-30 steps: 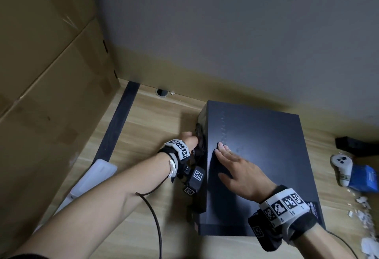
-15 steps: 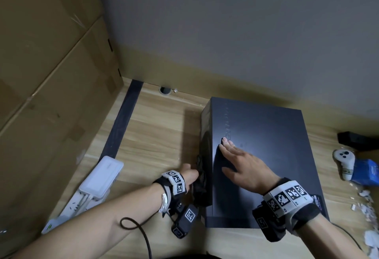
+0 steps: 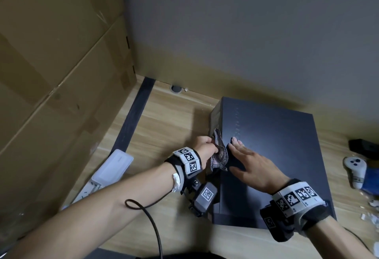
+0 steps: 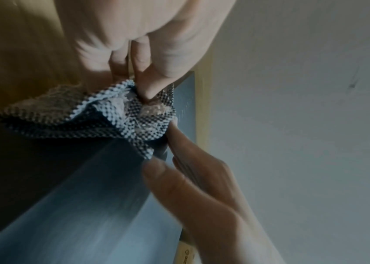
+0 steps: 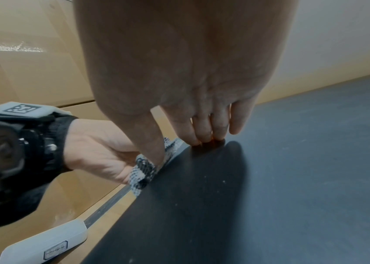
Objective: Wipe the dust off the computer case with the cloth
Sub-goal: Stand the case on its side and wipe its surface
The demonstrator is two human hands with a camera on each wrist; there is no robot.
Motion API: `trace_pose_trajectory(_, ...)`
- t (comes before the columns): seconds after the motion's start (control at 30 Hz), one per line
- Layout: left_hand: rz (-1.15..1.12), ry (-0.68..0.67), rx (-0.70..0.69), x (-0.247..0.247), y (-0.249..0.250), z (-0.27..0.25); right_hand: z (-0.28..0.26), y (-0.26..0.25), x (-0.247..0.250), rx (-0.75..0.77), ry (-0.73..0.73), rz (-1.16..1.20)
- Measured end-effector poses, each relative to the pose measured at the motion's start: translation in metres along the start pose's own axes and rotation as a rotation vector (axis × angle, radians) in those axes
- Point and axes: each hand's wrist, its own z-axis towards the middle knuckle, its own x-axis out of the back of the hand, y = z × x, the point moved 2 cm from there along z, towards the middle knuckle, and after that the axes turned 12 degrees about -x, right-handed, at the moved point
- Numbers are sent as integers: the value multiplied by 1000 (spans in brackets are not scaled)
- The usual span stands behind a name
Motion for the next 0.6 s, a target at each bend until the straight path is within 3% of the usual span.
trace_pose_trajectory(0.33, 1, 144, 1, -1, 23, 51, 1, 2, 0, 9, -12, 32)
trace_pose_trajectory(0.47, 266, 45, 86, 5, -13, 72, 1, 1, 1, 9, -16, 11)
trace_pose_trajectory(0.6, 398, 9, 138, 10, -36, 52, 0, -1, 3, 6, -33, 2)
